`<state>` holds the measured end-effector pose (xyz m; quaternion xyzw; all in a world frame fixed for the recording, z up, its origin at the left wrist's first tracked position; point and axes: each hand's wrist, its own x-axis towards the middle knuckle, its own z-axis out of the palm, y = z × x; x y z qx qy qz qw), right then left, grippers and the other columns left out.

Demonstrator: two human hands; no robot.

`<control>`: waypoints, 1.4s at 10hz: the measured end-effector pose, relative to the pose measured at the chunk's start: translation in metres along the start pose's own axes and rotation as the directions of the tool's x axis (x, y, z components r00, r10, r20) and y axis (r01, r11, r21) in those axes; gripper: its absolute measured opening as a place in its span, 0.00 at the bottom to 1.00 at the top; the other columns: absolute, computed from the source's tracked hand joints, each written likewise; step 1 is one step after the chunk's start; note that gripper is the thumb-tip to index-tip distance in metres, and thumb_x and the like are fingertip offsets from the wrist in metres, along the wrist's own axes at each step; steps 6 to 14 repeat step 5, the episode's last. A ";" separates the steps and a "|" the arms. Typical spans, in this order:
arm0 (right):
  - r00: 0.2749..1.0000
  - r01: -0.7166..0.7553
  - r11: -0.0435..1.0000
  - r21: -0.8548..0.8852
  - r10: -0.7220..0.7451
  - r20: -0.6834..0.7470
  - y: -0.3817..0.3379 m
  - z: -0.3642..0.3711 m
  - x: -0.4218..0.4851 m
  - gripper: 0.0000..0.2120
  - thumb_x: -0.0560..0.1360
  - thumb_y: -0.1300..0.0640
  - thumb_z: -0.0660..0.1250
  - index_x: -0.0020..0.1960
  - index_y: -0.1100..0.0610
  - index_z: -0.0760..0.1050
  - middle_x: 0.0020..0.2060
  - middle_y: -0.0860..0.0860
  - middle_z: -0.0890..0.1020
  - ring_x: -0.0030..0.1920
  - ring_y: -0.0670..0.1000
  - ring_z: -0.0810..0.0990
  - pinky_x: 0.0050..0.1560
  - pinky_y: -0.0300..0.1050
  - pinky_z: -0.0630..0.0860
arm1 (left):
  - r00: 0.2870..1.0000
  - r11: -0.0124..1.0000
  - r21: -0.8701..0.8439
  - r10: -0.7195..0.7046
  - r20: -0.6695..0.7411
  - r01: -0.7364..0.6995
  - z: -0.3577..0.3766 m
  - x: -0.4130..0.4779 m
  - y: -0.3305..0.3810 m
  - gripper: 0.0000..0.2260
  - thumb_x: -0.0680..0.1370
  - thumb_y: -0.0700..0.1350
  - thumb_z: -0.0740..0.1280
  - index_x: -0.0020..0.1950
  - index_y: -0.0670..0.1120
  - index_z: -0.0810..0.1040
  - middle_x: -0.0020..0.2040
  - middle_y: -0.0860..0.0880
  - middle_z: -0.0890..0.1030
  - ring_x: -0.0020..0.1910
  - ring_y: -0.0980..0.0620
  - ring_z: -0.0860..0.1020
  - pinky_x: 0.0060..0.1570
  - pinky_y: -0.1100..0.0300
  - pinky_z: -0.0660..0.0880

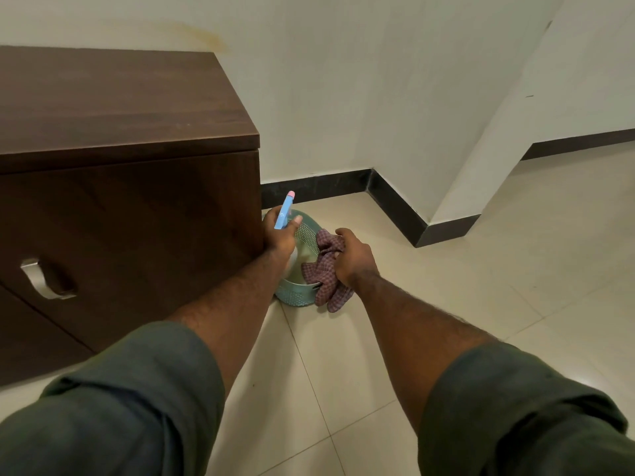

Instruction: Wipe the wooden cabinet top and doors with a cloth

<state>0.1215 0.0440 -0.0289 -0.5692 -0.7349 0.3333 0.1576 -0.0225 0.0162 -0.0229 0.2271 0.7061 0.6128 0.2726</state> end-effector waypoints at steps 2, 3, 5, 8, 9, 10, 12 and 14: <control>1.000 0.010 0.988 -0.154 -0.007 0.016 -0.002 -0.001 0.007 0.19 0.78 0.53 0.67 0.68 0.50 0.74 0.60 0.53 0.81 0.56 0.55 0.79 0.61 0.55 0.80 | 0.975 0.973 0.051 -0.224 -0.004 0.224 0.001 -0.014 0.000 0.35 0.75 0.38 0.75 0.76 0.44 0.60 0.71 0.40 0.71 0.66 0.44 0.72 0.63 0.54 0.71; 0.999 -0.019 0.971 -0.240 0.026 0.026 -0.005 0.001 0.008 0.21 0.77 0.47 0.68 0.68 0.48 0.73 0.59 0.53 0.79 0.57 0.56 0.78 0.61 0.58 0.78 | 0.939 0.930 0.163 -0.340 0.040 0.330 -0.004 -0.019 -0.001 0.35 0.76 0.39 0.73 0.77 0.42 0.58 0.73 0.39 0.69 0.70 0.40 0.71 0.64 0.52 0.72; 0.996 0.035 0.930 -0.367 -0.062 -0.062 -0.013 0.008 0.008 0.28 0.73 0.41 0.67 0.71 0.44 0.67 0.63 0.54 0.74 0.66 0.59 0.72 0.65 0.59 0.68 | 0.904 0.888 0.308 -0.399 0.150 0.341 0.006 -0.048 0.003 0.28 0.77 0.42 0.69 0.74 0.38 0.65 0.70 0.37 0.73 0.66 0.37 0.76 0.61 0.46 0.78; 0.996 0.035 0.930 -0.367 -0.062 -0.062 -0.013 0.008 0.008 0.28 0.73 0.41 0.67 0.71 0.44 0.67 0.63 0.54 0.74 0.66 0.59 0.72 0.65 0.59 0.68 | 0.904 0.888 0.308 -0.399 0.150 0.341 0.006 -0.048 0.003 0.28 0.77 0.42 0.69 0.74 0.38 0.65 0.70 0.37 0.73 0.66 0.37 0.76 0.61 0.46 0.78; 0.996 0.035 0.930 -0.367 -0.062 -0.062 -0.013 0.008 0.008 0.28 0.73 0.41 0.67 0.71 0.44 0.67 0.63 0.54 0.74 0.66 0.59 0.72 0.65 0.59 0.68 | 0.904 0.888 0.308 -0.399 0.150 0.341 0.006 -0.048 0.003 0.28 0.77 0.42 0.69 0.74 0.38 0.65 0.70 0.37 0.73 0.66 0.37 0.76 0.61 0.46 0.78; 0.996 0.035 0.930 -0.367 -0.062 -0.062 -0.013 0.008 0.008 0.28 0.73 0.41 0.67 0.71 0.44 0.67 0.63 0.54 0.74 0.66 0.59 0.72 0.65 0.59 0.68 | 0.904 0.888 0.308 -0.399 0.150 0.341 0.006 -0.048 0.003 0.28 0.77 0.42 0.69 0.74 0.38 0.65 0.70 0.37 0.73 0.66 0.37 0.76 0.61 0.46 0.78; 0.996 0.035 0.930 -0.367 -0.062 -0.062 -0.013 0.008 0.008 0.28 0.73 0.41 0.67 0.71 0.44 0.67 0.63 0.54 0.74 0.66 0.59 0.72 0.65 0.59 0.68 | 0.904 0.888 0.308 -0.399 0.150 0.341 0.006 -0.048 0.003 0.28 0.77 0.42 0.69 0.74 0.38 0.65 0.70 0.37 0.73 0.66 0.37 0.76 0.61 0.46 0.78; 0.996 0.035 0.930 -0.367 -0.062 -0.062 -0.013 0.008 0.008 0.28 0.73 0.41 0.67 0.71 0.44 0.67 0.63 0.54 0.74 0.66 0.59 0.72 0.65 0.59 0.68 | 0.904 0.888 0.308 -0.399 0.150 0.341 0.006 -0.048 0.003 0.28 0.77 0.42 0.69 0.74 0.38 0.65 0.70 0.37 0.73 0.66 0.37 0.76 0.61 0.46 0.78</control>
